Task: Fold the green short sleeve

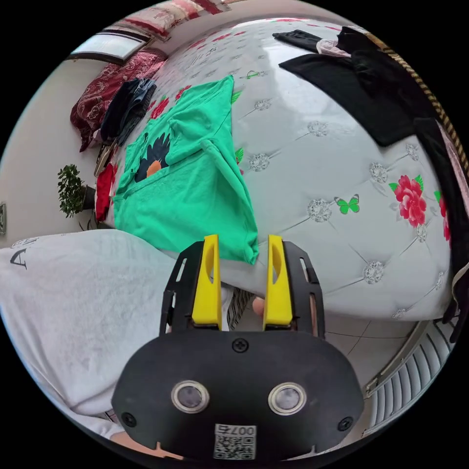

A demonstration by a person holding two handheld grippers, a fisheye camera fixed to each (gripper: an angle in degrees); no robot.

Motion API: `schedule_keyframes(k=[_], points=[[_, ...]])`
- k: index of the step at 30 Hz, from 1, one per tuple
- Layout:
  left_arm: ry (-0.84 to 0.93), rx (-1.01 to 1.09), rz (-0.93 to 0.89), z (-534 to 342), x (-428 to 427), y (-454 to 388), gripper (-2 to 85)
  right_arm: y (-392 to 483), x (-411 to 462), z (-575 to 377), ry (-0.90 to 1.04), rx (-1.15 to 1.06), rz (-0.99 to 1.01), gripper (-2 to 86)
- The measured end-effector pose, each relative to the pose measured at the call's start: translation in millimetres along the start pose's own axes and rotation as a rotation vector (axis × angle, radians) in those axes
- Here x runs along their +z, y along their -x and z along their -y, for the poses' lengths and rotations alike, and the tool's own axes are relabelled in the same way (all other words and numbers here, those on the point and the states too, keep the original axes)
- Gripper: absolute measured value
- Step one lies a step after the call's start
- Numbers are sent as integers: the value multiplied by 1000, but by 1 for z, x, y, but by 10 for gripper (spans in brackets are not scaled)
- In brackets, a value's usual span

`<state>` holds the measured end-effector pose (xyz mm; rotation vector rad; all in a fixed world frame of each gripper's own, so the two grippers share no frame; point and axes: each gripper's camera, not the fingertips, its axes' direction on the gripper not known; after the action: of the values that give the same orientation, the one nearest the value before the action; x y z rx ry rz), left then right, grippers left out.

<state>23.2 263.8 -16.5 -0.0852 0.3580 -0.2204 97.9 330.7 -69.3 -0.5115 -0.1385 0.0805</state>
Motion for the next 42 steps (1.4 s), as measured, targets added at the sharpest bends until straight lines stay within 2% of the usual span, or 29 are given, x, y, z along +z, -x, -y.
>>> schedule_keyframes(k=[4, 5, 7, 10, 13, 18, 21, 24, 27, 29, 32, 37, 42], points=[[62, 2, 5, 14, 26, -6, 132, -9, 8, 8, 62, -37, -67, 82], [93, -23, 57, 19, 30, -6, 121, -14, 7, 11, 87, -52, -67, 72], [136, 0, 71, 28, 29, -7, 99, -21, 6, 13, 121, -87, -12, 52], [128, 38, -23, 31, 8, -5, 31, -35, 0, 9, 132, -116, 131, 18], [83, 67, -158, 28, -24, -1, 17, -58, -16, -4, 75, -131, 268, 4], [23, 71, -446, 50, -66, 5, 6, -124, -69, -8, -134, -22, 680, -1], [-4, 69, -540, 99, -75, -3, 5, -143, -98, 22, -285, 14, 868, -1], [-70, 18, -632, 169, -75, -14, 10, -143, -119, 81, -406, 23, 937, 1], [-166, -14, -590, 243, -60, -37, 27, -133, -125, 150, -545, 101, 872, 6], [-222, -39, -433, 284, -35, -54, 53, -125, -116, 184, -599, 200, 725, 15], [-273, -102, -341, 299, -15, -57, 78, -111, -93, 213, -545, 245, 569, 38], [-306, 22, -236, 264, -17, -53, 92, -103, -56, 164, -498, 273, 492, 76], [-268, 30, -117, 198, -26, -23, 93, -114, -14, 83, -436, 474, 462, 99]])
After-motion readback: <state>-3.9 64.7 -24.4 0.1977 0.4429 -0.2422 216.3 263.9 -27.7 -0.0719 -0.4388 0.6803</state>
